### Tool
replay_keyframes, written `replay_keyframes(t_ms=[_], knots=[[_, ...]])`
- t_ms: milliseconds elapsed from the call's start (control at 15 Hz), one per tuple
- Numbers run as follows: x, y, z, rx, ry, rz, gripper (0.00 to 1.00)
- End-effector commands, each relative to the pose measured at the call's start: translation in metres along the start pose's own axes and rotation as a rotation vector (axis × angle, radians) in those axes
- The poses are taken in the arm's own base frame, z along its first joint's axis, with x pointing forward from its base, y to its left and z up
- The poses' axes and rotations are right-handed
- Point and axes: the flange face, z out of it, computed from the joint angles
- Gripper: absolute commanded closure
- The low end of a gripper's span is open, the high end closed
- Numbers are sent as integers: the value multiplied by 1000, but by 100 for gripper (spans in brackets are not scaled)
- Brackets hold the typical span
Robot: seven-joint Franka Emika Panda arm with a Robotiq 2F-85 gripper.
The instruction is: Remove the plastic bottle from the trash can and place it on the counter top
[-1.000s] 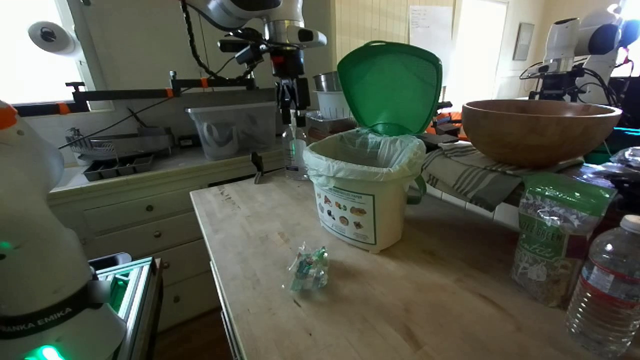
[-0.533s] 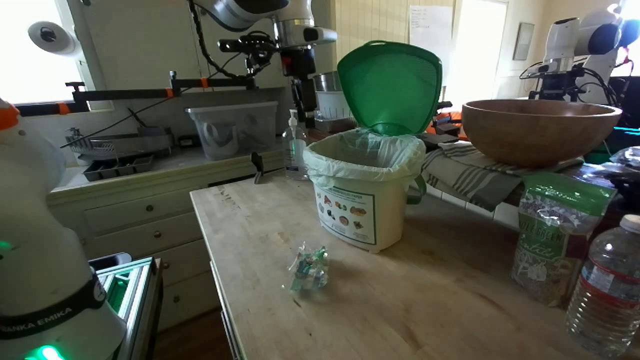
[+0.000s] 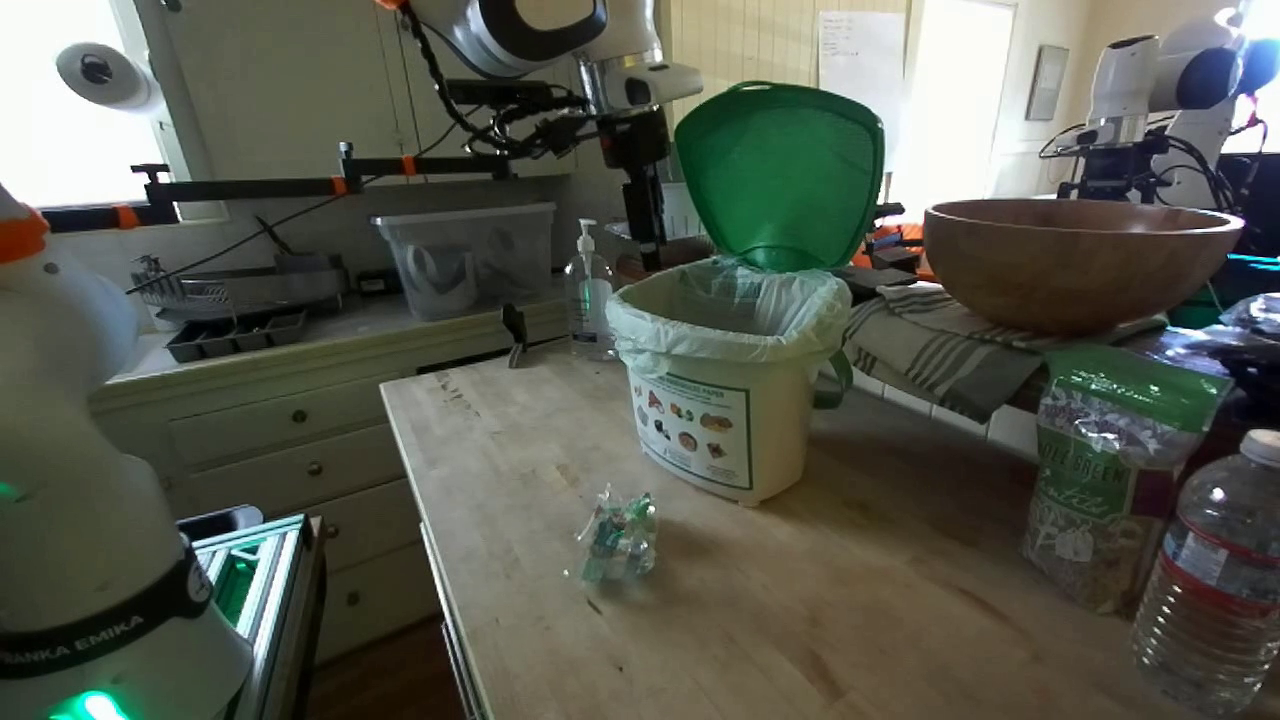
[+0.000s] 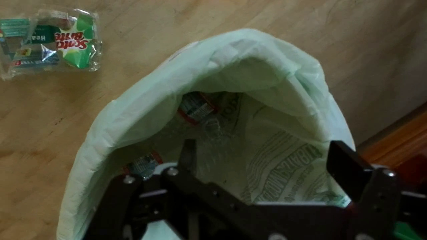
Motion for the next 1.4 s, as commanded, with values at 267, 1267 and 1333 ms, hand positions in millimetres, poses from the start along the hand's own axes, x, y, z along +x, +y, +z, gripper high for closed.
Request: replay_keyframes(t_ms=[267,1267,1333], knots=[[5,24,15,4,1,274,0],[17,59,45,62,5,461,0],[15,59,45,61,3,465,0]])
